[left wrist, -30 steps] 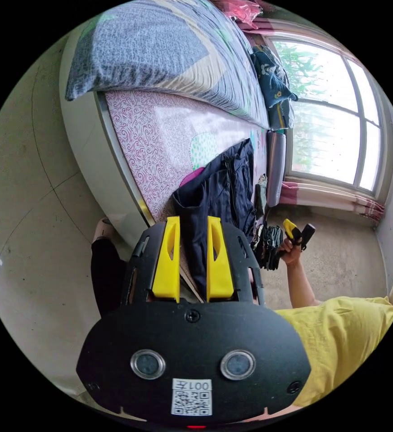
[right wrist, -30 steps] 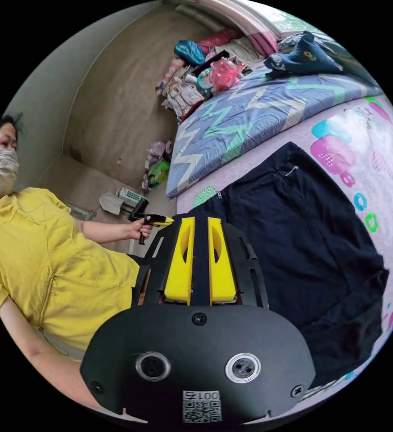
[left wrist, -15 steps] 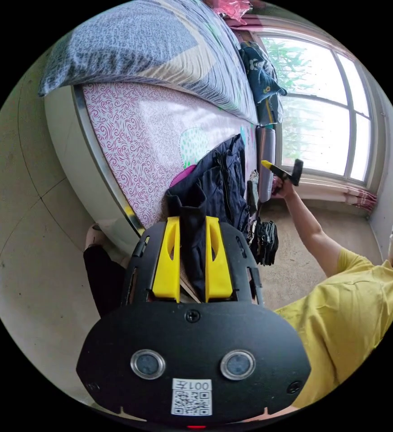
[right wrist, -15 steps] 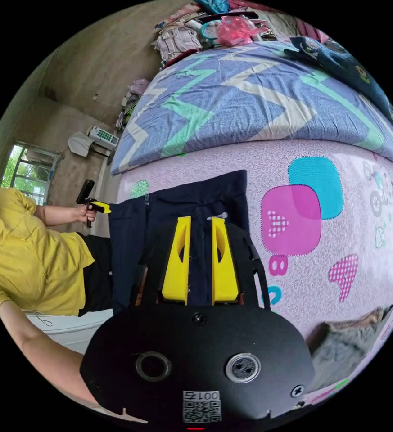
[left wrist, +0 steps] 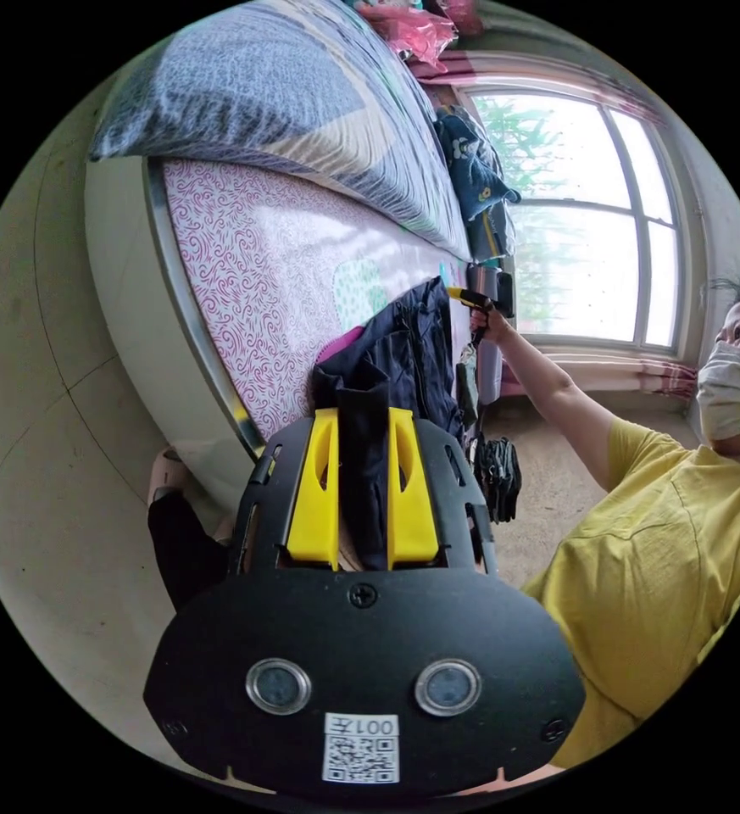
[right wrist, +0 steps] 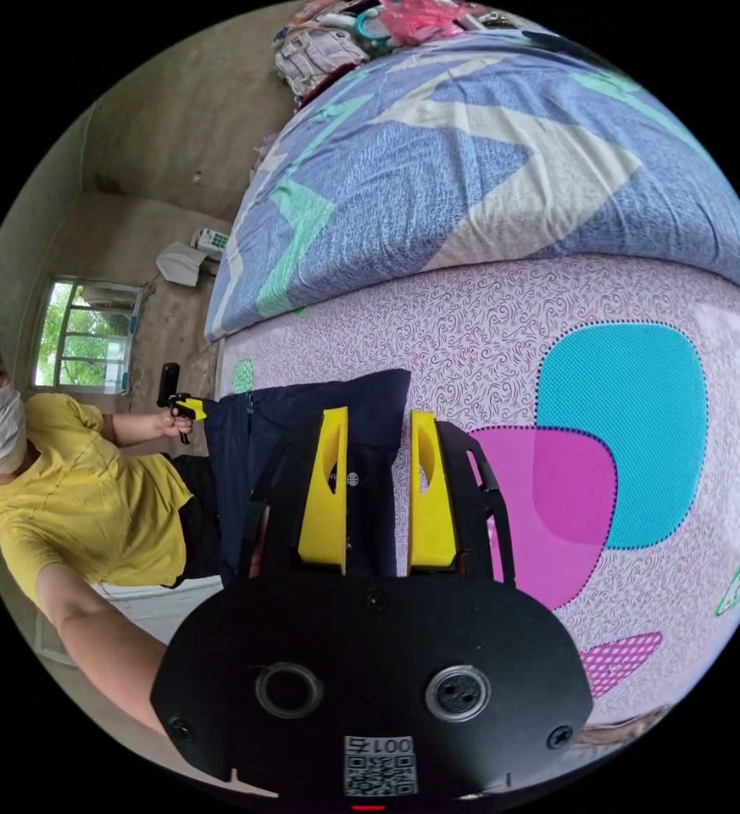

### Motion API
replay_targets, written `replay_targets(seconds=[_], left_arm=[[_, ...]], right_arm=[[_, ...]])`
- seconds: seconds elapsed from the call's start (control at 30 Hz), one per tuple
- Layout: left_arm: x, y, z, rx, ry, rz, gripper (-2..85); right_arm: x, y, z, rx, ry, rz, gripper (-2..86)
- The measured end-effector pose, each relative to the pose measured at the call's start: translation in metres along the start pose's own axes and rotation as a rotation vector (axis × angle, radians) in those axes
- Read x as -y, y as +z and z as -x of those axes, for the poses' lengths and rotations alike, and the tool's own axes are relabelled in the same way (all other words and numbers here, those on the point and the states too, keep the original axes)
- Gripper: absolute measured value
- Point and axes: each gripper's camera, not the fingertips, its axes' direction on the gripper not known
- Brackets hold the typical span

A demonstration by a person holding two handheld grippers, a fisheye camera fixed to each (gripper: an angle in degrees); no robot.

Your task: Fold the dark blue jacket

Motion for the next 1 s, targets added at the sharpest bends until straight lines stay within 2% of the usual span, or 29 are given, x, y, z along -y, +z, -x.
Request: replay_targets(seconds=[0.33, 0.63, 1.0], left_arm=[[-0.014, 0.003, 0.007, -0.056, -0.039, -0.089, 4.4], [-0.021, -0.004, -0.011, 0.117, 0.037, -0.121, 4.5], [-0.031, 0.007, -0.017, 0.111, 0.022, -0.096, 5.2]], right_arm=[[0.057, 0.005, -0.009, 0.063, -0.016, 0.101, 9.0], [0.063, -0.002, -0.023, 0.056, 0.009, 0.067, 8.4], [0.053, -0.001, -0.046, 0.079, 0.053, 0.045, 8.7]])
